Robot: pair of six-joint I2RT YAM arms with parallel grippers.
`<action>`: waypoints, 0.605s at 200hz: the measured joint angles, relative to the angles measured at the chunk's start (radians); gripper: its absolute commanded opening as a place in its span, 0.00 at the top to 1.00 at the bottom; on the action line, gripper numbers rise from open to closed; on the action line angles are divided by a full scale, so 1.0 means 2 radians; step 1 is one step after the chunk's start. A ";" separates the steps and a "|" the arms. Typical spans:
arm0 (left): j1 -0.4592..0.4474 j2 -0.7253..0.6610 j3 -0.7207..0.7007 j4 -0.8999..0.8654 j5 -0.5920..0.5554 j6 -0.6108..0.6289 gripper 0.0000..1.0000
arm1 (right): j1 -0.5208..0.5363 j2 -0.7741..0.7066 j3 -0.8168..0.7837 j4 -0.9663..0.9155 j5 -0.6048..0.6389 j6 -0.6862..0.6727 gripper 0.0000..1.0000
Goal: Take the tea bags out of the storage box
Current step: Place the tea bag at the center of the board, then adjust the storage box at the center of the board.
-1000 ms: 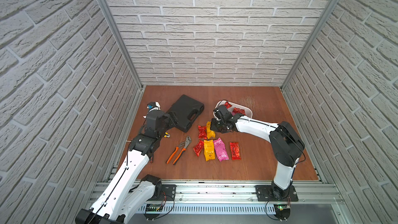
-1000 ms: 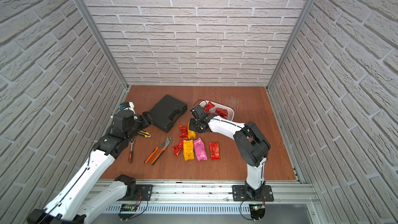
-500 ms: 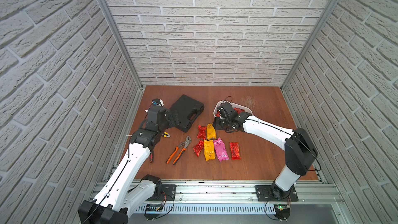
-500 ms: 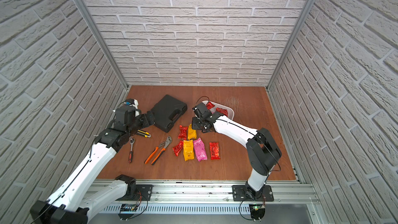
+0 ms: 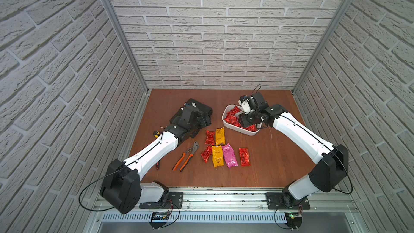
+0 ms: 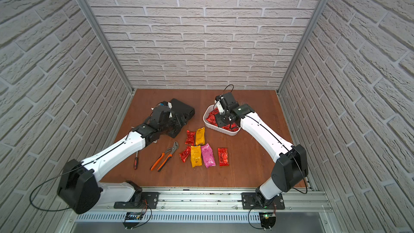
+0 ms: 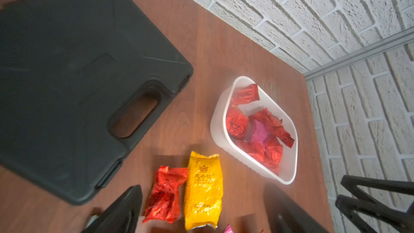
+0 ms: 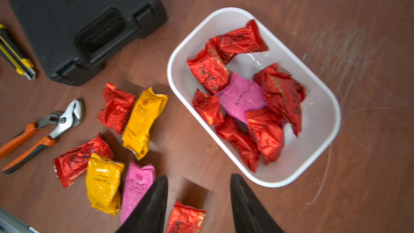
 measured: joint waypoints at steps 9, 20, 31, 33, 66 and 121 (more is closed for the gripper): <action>-0.007 0.021 0.009 0.011 0.000 -0.017 0.16 | -0.017 0.004 0.007 -0.010 -0.001 -0.020 0.47; -0.016 0.046 0.023 0.018 0.000 -0.036 0.19 | -0.036 0.011 0.012 -0.020 -0.003 -0.038 0.44; -0.024 0.071 0.039 0.022 0.000 -0.055 0.23 | -0.051 0.019 0.014 -0.026 -0.007 -0.051 0.43; -0.026 0.075 0.043 0.023 -0.001 -0.059 0.24 | -0.053 0.020 0.014 -0.027 -0.007 -0.053 0.43; -0.040 0.137 0.089 0.014 -0.004 -0.114 0.32 | -0.078 0.037 0.015 -0.033 -0.021 -0.069 0.43; -0.042 0.223 0.146 -0.011 0.005 -0.167 0.35 | -0.082 0.038 0.015 -0.031 -0.035 -0.070 0.43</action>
